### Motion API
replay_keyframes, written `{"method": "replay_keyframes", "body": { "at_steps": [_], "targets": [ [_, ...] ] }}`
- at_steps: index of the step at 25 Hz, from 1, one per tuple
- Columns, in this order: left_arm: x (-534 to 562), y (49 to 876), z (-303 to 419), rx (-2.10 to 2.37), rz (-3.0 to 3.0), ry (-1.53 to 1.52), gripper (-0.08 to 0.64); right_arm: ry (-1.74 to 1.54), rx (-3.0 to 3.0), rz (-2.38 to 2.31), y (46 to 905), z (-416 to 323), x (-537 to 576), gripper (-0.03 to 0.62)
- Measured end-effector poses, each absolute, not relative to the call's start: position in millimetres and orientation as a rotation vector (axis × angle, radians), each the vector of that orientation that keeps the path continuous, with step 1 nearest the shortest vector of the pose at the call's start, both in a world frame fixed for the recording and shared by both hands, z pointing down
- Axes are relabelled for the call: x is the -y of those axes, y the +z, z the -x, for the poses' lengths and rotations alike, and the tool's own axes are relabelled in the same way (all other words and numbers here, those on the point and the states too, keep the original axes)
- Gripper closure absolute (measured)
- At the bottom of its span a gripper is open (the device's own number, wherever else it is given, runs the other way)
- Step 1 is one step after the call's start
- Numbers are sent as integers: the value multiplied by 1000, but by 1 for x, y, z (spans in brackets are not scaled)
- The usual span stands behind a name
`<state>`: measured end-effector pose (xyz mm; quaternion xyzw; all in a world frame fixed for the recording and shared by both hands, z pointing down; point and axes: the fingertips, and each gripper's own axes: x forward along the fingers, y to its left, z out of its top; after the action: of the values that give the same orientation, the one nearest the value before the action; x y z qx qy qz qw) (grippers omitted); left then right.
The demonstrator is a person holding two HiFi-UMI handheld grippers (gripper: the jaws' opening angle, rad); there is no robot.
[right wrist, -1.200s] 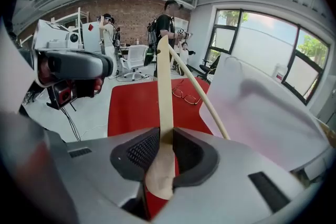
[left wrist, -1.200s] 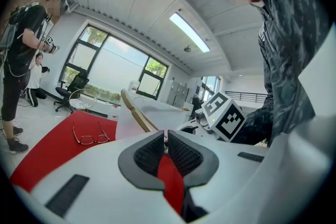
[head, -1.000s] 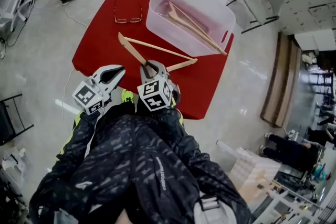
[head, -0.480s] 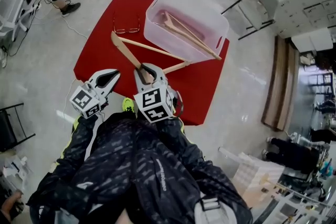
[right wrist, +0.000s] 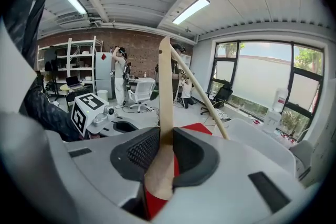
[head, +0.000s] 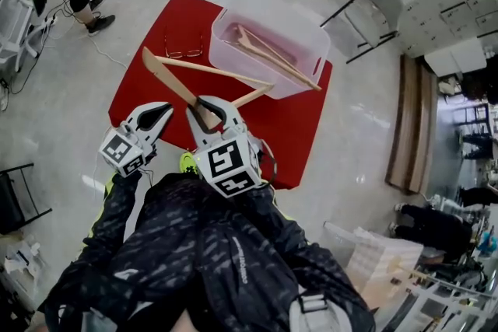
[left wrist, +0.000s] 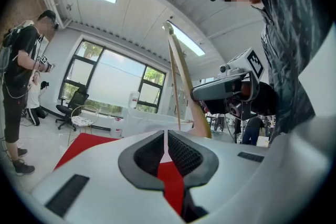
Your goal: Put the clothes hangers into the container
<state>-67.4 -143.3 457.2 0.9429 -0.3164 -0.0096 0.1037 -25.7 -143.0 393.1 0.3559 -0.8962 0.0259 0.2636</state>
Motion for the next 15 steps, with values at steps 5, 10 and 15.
{"method": "replay_keyframes", "body": {
  "at_steps": [5,10,15],
  "targets": [
    [147,439,66,926,-2824,-52,548,40,2451,-968,356,27,140,505],
    [155,427,62,926,-2847,-73,548,20,2501,-970,322,28,138,505],
    [155,416,51,907,-2875,-95,548,55,2559,-989,293,17,140,505]
  ]
}}
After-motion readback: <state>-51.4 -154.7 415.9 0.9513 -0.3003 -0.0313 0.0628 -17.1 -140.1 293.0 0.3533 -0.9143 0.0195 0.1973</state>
